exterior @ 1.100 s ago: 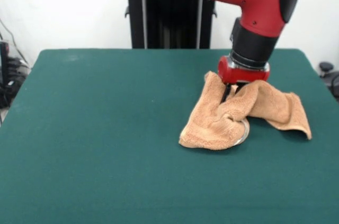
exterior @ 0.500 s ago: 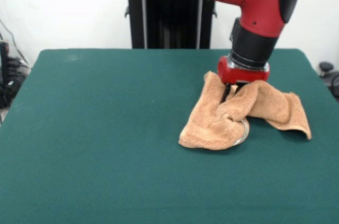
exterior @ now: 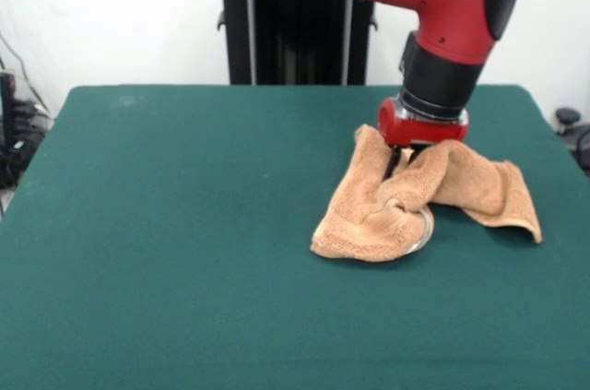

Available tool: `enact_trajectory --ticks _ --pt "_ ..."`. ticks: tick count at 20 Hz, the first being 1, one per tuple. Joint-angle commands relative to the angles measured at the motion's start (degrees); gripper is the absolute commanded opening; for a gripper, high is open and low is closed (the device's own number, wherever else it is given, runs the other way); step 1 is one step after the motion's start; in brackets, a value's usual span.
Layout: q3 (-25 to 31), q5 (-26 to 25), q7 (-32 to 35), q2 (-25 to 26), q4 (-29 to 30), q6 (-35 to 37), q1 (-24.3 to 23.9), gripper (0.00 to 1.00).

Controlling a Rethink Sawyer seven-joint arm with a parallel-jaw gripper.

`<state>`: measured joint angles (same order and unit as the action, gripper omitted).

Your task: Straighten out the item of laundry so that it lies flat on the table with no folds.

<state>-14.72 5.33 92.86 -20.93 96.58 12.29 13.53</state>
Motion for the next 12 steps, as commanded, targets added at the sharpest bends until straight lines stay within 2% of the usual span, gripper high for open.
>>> enact_trajectory --ticks 1,4,5,8,12 --pt "3.6 -2.4 12.1 12.6 4.9 -11.4 -2.4 0.00" --pt "3.0 -1.7 12.4 12.7 4.6 -10.2 -1.7 0.00" --pt "3.2 -1.8 11.9 12.4 4.6 -9.3 -1.8 1.00" --pt "3.4 -1.9 11.2 11.8 4.7 -7.5 -2.0 1.00" --pt "3.0 -1.5 11.0 8.3 6.5 -4.5 -1.5 1.00"
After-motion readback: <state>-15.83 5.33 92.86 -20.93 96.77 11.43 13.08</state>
